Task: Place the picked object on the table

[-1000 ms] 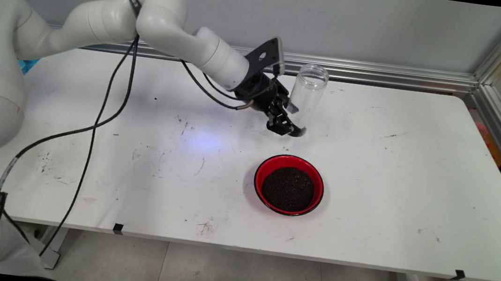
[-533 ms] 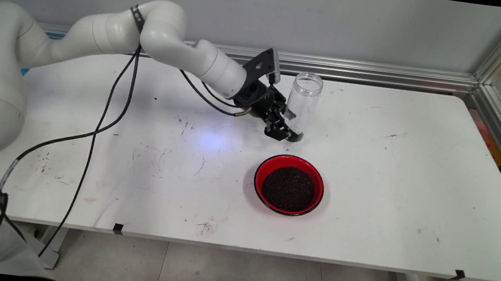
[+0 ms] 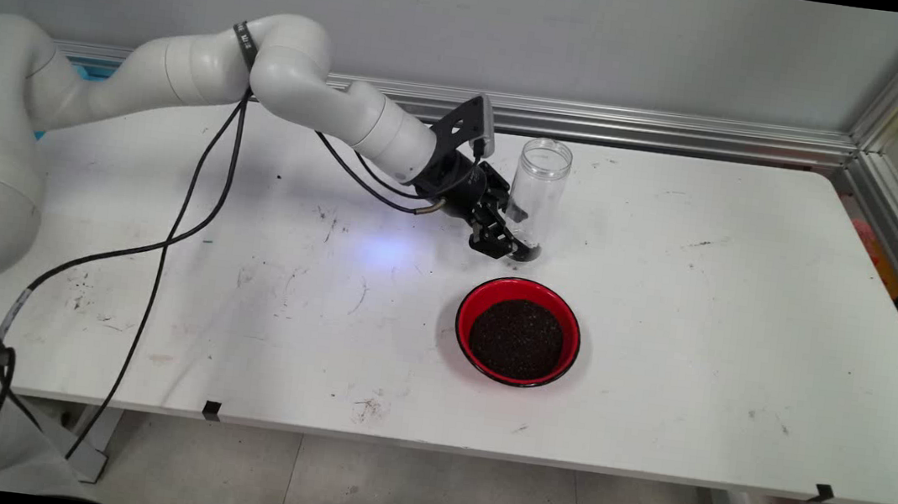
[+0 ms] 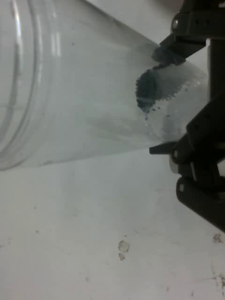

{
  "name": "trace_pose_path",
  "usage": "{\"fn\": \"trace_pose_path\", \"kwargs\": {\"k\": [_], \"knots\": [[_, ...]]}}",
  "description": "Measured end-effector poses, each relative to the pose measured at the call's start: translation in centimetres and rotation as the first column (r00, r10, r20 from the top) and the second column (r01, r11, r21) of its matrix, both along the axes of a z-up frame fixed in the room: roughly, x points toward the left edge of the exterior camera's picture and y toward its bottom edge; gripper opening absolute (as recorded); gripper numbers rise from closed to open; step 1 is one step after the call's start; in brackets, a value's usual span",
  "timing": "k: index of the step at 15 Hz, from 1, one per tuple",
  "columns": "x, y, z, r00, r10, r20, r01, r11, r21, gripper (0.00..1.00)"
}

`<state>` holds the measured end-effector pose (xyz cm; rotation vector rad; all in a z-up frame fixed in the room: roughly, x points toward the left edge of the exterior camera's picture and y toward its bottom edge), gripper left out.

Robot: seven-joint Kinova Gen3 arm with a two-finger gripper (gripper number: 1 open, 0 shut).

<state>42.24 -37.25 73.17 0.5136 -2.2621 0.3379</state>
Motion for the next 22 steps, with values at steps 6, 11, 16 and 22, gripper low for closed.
{"fn": "trace_pose_path", "kwargs": {"k": [6, 11, 16, 22], "knots": [[0.3, -0.2, -0.6, 1.000, -0.004, -0.009, 0.004, 1.000, 0.003, 0.00], [0.5, -0.2, -1.0, 1.000, -0.008, -0.011, 0.009, 1.000, 0.008, 0.00], [0.6, -0.2, -1.4, 1.000, -0.020, -0.011, 0.020, 1.000, 0.011, 0.00], [0.5, -0.2, -1.7, 0.999, -0.031, -0.013, 0.031, 0.999, 0.017, 1.00]]}}
